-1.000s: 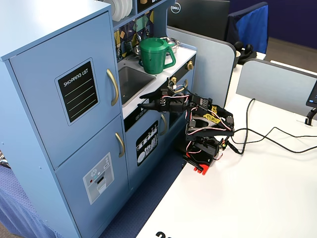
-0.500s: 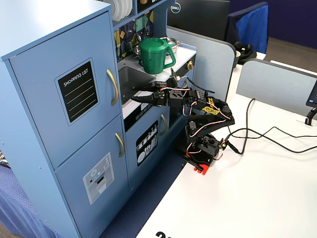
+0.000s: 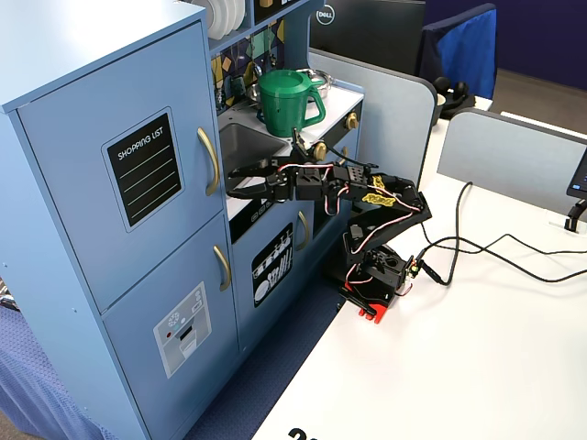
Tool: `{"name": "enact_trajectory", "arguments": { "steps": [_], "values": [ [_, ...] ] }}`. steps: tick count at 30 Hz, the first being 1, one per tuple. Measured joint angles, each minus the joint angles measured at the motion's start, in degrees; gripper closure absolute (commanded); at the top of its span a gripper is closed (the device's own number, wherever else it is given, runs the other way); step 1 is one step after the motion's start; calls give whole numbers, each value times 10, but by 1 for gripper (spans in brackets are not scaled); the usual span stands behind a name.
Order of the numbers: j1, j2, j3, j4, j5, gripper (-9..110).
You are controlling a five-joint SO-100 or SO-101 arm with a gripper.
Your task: Open the left cabinet door
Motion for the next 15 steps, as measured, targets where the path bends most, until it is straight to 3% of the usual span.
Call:
{"name": "enact_trajectory", "arguments": {
  "steps": [15],
  "values": [
    [-24, -89, -75, -61, -16, 87]
  ]
}}
